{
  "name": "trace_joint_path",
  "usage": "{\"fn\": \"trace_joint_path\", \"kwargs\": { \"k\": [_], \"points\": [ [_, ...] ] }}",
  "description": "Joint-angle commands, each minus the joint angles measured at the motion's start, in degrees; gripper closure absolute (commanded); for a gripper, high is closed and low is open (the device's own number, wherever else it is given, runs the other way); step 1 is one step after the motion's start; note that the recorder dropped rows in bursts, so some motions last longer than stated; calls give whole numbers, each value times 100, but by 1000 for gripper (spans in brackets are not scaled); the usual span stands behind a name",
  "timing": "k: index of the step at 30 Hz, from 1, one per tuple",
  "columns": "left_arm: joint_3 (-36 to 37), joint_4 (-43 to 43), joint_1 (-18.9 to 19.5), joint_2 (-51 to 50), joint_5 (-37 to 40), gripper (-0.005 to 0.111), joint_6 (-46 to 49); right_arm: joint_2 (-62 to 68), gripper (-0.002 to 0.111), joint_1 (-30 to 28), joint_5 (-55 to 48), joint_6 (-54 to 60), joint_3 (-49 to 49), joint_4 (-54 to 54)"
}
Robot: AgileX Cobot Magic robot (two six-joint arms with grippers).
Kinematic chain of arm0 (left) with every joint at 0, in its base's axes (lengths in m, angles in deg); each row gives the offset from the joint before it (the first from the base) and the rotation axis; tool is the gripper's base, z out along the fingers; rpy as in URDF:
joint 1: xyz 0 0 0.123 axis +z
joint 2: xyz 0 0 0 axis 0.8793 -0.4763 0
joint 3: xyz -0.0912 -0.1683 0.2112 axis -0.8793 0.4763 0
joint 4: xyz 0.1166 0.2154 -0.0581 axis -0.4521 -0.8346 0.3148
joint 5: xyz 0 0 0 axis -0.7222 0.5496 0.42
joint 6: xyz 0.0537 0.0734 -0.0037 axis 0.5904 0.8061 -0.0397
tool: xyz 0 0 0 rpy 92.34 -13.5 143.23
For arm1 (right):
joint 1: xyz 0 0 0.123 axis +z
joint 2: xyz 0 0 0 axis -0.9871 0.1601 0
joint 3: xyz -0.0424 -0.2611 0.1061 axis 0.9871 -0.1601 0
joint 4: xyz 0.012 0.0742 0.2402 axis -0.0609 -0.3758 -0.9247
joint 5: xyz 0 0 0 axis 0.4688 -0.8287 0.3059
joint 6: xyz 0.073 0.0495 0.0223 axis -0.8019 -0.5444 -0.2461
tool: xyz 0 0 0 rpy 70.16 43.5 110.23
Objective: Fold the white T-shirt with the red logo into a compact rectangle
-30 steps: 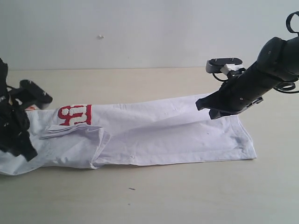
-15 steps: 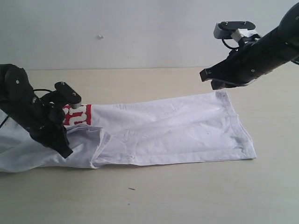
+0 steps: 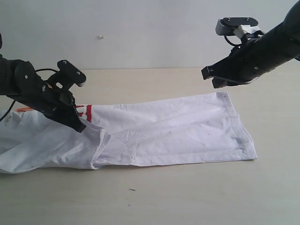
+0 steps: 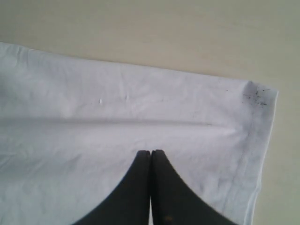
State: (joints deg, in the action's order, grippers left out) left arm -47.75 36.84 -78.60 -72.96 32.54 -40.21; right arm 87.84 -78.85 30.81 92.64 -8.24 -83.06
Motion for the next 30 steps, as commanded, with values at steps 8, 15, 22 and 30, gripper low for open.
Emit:
{"fn": "trace_joint_path", "kwargs": {
  "k": [8, 15, 22, 30],
  "points": [
    [-36, 87, -14, 675, 761, 107, -249, -208, 108, 6, -81, 86, -7, -82],
    [318, 87, -14, 1672, 869, 107, -731, -864, 108, 6, -338, 89, -7, -171],
    [903, 117, 96, 2415, 830, 107, -1204, -1121, 108, 6, -952, 89, -7, -101],
    [1470, 231, 1028, 2749, 552, 107, -1931, -1745, 108, 6, -968, -172, -18, 268]
  ]
}}
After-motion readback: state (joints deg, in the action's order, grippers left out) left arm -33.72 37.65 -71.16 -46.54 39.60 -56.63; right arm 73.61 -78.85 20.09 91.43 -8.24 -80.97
